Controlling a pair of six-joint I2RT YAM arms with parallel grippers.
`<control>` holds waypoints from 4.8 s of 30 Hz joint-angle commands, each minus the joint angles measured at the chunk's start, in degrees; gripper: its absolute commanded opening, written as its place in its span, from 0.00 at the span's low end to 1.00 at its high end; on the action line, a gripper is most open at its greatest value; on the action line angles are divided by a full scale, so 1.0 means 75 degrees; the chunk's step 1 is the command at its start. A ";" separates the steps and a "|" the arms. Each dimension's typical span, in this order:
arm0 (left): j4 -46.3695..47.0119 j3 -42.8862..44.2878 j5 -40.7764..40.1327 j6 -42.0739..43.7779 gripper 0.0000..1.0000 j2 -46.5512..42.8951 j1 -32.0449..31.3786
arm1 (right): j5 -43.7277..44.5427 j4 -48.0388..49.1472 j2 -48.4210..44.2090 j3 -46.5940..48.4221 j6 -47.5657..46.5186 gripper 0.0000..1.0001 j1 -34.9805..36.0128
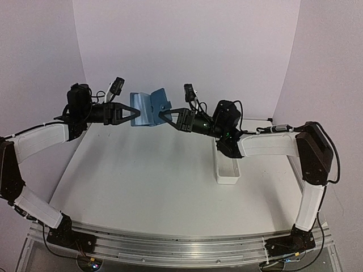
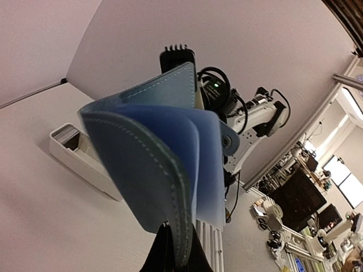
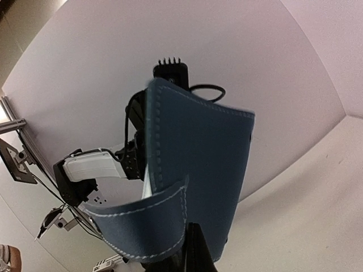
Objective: Put the credit cards into the card holder
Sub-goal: Turn over the card slot in the card holder, then place the card holder at the center of the board, then pick up the credit card from the storage box.
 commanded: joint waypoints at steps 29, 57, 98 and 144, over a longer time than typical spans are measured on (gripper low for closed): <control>-0.7542 0.2179 -0.6876 0.4553 0.00 0.2083 -0.2124 | 0.4539 -0.5889 -0.0401 -0.0088 -0.1837 0.95 0.0129; -0.4652 0.1283 -0.3209 0.1752 0.00 0.5156 -0.0564 | 0.3109 -0.5911 0.3085 0.1301 0.0014 0.07 -0.0148; -0.5376 0.1777 -0.3551 0.5119 0.99 0.2039 -0.0059 | 0.2052 -0.6288 -0.0666 0.1624 -0.4864 0.98 -0.1868; -0.1334 0.0756 -0.4651 0.4661 0.99 0.3089 -0.0353 | 0.6227 -0.6634 0.1397 0.0729 -1.7242 0.95 -0.2794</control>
